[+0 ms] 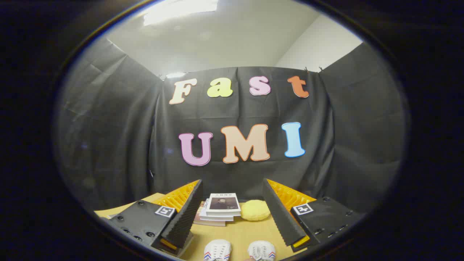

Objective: Open the storage box then place both shoes into the box .Put the left shoe in first, then the right shoe, with the right side of both shoes facing outward in a uniform manner.

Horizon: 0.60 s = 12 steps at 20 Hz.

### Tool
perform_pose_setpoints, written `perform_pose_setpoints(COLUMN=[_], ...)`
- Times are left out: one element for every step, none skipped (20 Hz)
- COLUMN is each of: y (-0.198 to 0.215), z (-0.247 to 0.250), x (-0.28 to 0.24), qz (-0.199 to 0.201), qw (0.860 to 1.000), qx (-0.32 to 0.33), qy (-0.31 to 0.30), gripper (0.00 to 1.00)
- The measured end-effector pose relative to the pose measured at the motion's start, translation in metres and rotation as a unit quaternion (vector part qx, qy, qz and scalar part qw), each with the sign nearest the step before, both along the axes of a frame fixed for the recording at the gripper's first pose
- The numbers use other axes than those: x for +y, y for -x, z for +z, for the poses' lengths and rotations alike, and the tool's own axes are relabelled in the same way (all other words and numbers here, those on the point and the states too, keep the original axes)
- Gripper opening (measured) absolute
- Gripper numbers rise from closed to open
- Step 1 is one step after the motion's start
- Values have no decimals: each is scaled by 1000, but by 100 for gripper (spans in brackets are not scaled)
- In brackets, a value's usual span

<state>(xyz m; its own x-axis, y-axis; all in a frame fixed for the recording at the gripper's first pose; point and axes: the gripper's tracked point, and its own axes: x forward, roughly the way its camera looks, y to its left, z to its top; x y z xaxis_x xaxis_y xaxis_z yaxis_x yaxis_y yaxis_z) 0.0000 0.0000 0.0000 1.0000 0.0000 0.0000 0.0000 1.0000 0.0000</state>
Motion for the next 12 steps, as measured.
perform_pose_setpoints(y=[1, 2, 3, 4, 5, 6, 5, 5, 5, 5, 4, 3], z=[2, 1, 2, 4, 5, 4, 4, 3, 3, 3, 5, 4], x=[1, 3, 4, 5, 6, 7, 7, 7, 8, 7, 5, 5], qz=[2, 5, 7, 9, 10, 11, 11, 11, 12, 11, 9, 8], qw=[1000, 1000, 1000, 1000, 1000, 999, 999, 999, 999, 999, 999, 999], qx=[-4, -6, -10, -13, -16, -18, -19, -19, -18, -19, -21, -22], qy=[7, 12, 16, 20, 22, 25, 27, 28, 27, 26, 26, 26], gripper=[100, 100, 100, 100, 100, 100, 100, 100, 100, 100, 100, 100])
